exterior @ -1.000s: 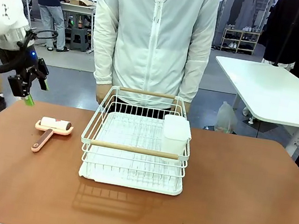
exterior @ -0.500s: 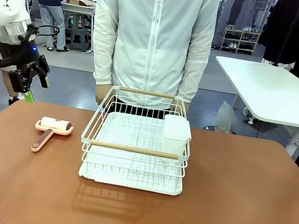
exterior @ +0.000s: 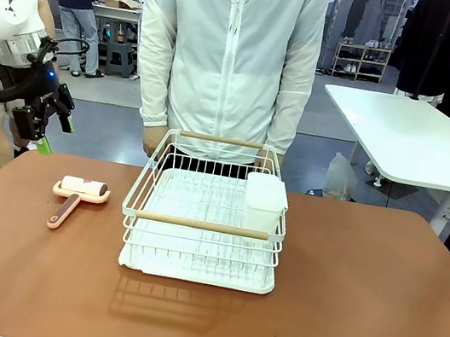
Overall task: Clean the table.
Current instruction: Place the Lint Roller down when the Dish drying rack is positioned in the middle of the table.
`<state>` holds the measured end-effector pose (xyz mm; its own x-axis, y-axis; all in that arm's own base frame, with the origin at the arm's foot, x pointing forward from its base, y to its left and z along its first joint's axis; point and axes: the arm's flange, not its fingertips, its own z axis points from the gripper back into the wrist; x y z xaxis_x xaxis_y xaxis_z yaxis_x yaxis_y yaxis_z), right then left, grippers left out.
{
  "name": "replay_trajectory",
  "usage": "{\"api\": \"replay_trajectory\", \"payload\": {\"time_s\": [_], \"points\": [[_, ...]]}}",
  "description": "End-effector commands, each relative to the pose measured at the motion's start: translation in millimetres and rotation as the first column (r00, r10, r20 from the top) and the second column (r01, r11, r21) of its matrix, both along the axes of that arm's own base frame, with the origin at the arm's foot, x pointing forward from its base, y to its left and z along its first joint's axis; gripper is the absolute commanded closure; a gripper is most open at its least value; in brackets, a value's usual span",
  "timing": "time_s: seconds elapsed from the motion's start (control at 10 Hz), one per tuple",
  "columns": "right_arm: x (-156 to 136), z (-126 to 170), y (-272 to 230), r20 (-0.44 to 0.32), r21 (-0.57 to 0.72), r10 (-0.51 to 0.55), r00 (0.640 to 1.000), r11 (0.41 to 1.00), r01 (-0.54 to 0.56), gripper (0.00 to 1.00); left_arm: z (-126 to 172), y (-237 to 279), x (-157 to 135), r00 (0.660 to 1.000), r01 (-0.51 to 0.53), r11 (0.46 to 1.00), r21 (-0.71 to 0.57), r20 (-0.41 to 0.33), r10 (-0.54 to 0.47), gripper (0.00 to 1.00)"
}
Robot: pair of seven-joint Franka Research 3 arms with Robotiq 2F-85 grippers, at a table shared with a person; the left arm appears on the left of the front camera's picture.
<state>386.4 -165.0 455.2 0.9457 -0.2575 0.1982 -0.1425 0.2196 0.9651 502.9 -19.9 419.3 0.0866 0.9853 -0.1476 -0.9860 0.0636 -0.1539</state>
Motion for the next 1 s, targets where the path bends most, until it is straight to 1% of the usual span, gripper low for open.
{"api": "replay_trajectory", "payload": {"time_s": [0.0, 0.9], "points": [[0.2, 4.7, 0.9, 0.006, 0.014, -0.002, 1.0, 1.0, 0.002, 0.0, -3.6, 1.0, -2.1, 1.0, -0.004, 1.0, 0.003, 0.021, 0.004, 0.0], [0.2, 4.7, 0.9, 0.006, 0.014, -0.002, 1.0, 1.0, 0.002, 0.0, -3.6, 1.0, -2.1, 1.0, -0.004, 1.0, 0.003, 0.021, 0.004, 0.0]]}}
